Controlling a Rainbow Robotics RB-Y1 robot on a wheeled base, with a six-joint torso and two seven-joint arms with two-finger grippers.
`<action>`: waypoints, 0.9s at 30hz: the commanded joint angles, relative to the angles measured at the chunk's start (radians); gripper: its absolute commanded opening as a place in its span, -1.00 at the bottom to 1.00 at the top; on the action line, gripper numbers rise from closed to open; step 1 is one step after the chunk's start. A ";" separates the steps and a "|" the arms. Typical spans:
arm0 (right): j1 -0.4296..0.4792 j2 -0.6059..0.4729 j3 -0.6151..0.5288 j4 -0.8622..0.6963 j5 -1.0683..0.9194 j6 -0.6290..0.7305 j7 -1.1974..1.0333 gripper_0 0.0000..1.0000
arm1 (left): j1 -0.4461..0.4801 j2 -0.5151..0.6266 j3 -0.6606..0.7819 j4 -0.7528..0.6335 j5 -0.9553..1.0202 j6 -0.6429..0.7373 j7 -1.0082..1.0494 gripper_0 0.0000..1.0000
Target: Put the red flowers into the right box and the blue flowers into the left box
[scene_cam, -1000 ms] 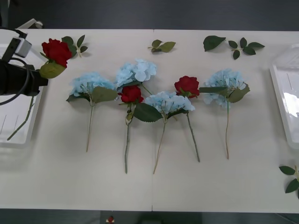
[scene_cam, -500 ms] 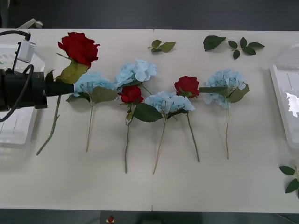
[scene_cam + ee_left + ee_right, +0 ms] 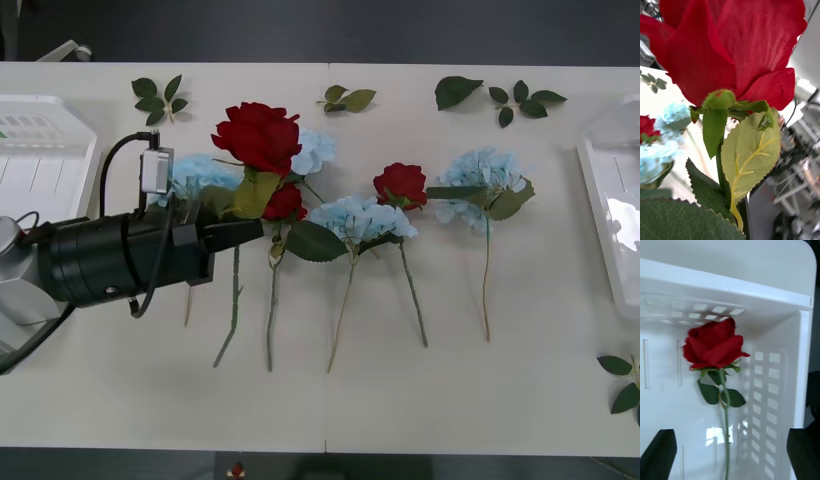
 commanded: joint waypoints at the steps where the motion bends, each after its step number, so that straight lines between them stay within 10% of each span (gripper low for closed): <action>1: 0.027 -0.052 -0.009 -0.112 -0.118 0.024 0.014 1.00 | -0.037 -0.101 -0.007 -0.027 0.023 -0.043 -0.010 -1.00; 18: 0.718 -0.153 -0.594 -0.787 -0.956 0.155 0.135 1.00 | -0.154 -0.260 -0.057 -0.027 0.022 -0.195 -0.010 -1.00; 27: 0.939 -0.144 -0.655 -1.051 -1.224 0.107 0.394 1.00 | -0.183 -0.320 -0.056 -0.025 0.028 -0.246 -0.010 -1.00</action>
